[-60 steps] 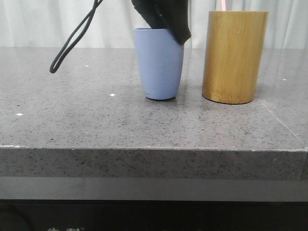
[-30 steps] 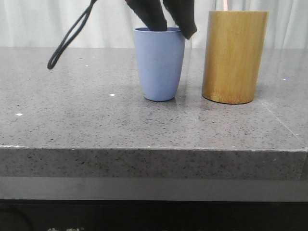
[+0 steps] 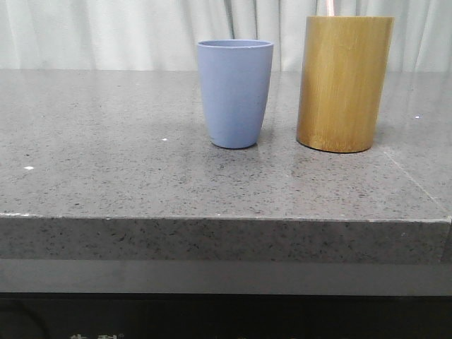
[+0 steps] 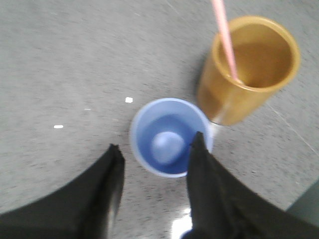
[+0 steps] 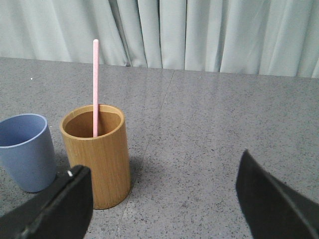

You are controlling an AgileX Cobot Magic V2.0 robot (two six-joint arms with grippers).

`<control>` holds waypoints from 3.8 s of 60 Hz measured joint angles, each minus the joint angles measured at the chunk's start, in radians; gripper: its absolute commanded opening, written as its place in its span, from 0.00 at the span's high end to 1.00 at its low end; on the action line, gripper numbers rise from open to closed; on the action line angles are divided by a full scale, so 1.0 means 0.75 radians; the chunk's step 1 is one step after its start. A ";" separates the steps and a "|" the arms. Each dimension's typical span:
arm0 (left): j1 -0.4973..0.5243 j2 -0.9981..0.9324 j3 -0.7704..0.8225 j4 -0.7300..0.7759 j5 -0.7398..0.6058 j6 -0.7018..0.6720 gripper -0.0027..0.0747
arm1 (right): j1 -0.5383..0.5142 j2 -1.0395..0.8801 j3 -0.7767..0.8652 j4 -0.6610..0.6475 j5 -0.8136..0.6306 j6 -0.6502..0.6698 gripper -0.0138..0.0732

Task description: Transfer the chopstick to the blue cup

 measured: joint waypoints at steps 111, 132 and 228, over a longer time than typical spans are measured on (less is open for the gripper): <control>0.810 -2.162 2.037 -0.010 -0.920 -0.036 0.99 | 0.262 0.798 -0.496 0.060 -0.186 0.000 0.15; 0.810 -2.162 2.037 -0.010 -0.922 -0.036 0.99 | 0.355 1.332 -0.887 0.066 -0.200 0.000 0.18; 0.810 -2.162 2.037 -0.010 -0.932 -0.036 0.99 | 0.610 1.083 -0.950 0.056 -0.593 0.000 0.90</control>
